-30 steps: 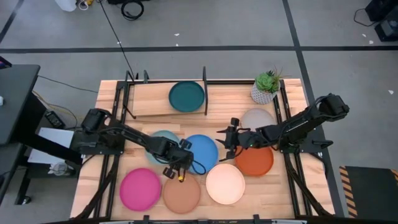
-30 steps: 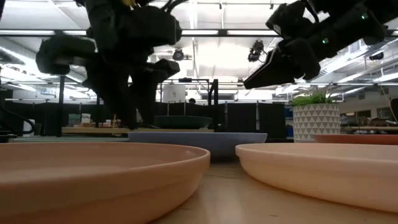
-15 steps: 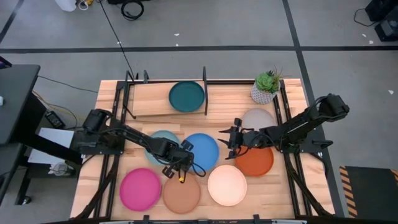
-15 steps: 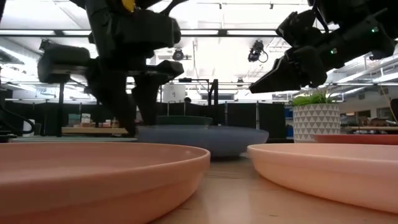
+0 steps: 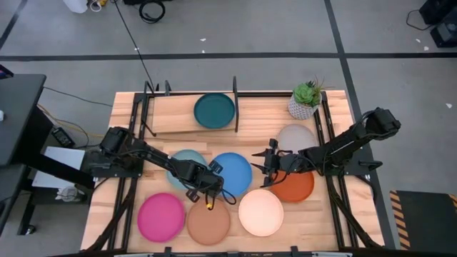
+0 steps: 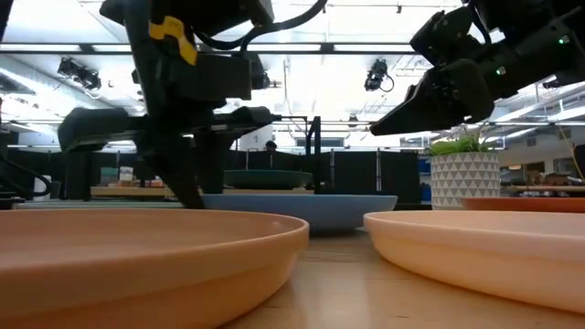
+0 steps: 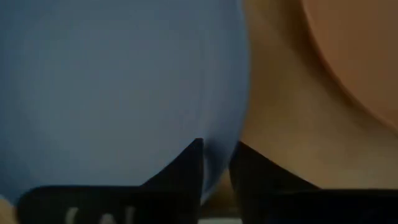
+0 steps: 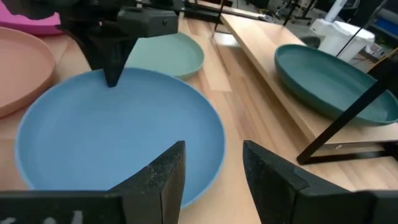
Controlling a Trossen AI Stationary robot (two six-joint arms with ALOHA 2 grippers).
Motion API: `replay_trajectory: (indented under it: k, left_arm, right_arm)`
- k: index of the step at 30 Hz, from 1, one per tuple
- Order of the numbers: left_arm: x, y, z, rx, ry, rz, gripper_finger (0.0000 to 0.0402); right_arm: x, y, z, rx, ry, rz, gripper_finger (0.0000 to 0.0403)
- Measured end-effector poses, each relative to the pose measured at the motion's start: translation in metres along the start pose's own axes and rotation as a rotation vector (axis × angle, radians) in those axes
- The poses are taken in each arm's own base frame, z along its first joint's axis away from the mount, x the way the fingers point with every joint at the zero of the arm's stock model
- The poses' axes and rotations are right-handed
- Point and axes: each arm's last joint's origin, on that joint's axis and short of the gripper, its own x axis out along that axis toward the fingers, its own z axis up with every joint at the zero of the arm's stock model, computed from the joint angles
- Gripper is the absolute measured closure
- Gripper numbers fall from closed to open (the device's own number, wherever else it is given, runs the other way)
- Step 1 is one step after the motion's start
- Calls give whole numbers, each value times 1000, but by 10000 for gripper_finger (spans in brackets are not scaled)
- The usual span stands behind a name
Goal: Place and stack plates onto a shelf
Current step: Stack the blue plate on top of the blue green plate on the shelf
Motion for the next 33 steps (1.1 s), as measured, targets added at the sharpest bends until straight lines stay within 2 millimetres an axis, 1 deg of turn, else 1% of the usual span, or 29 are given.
replay_trajectory:
  k: [4,5,8,12,15,19,23,29,33]
  left_arm:
    - [-1,3,-1,33,36,53,382]
    - [-4,4,-1,36,42,55,387]
    - [-15,12,7,24,28,60,386]
    - [-38,23,18,-15,15,15,387]
    - [-57,33,19,-92,66,-53,387]
    - [-78,47,8,-219,179,-94,387]
    - [-92,59,-7,-272,234,-54,387]
    - [-120,74,-25,-332,185,-6,387]
    - [-126,92,-42,-384,179,20,387]
  right_arm:
    - [-1,2,-1,0,3,-2,237]
    - [-1,2,-1,1,4,-4,237]
    - [-1,1,-1,4,9,-28,237]
    - [-1,1,-1,0,7,-40,237]
    - [-1,0,-1,0,6,-48,237]
    - [-1,0,-1,0,5,-50,237]
    - [-1,0,-1,1,5,-54,237]
    - [-1,0,1,-6,-7,-66,237]
    - [-1,-1,1,-4,-13,-77,237]
